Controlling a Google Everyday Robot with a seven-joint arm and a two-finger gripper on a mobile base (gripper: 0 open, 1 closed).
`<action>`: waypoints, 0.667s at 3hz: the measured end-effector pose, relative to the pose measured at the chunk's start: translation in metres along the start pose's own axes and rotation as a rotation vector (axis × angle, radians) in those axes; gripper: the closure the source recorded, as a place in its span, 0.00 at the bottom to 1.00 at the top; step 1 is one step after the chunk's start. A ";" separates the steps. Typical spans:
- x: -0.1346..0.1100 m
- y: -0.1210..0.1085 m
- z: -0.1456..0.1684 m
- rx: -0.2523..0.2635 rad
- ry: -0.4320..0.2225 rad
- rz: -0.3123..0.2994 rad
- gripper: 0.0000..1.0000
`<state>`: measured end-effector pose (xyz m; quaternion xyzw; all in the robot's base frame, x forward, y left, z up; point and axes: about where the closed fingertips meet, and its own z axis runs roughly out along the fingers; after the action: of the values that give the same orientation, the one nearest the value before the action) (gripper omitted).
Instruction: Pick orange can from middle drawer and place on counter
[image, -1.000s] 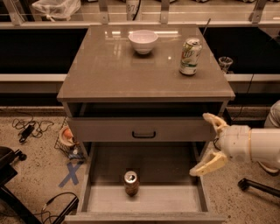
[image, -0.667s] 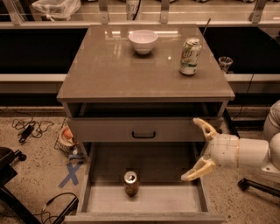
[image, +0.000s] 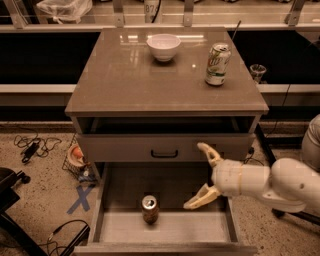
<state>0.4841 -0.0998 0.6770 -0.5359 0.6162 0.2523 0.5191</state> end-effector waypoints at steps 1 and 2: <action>0.076 0.018 0.086 -0.022 -0.057 0.031 0.00; 0.116 0.030 0.123 -0.038 -0.075 0.042 0.00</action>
Offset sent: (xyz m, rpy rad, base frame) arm 0.0400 0.0880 -0.2157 0.1008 0.0416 0.0515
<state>0.5147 -0.0309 0.5229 -0.5228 0.6024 0.2950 0.5261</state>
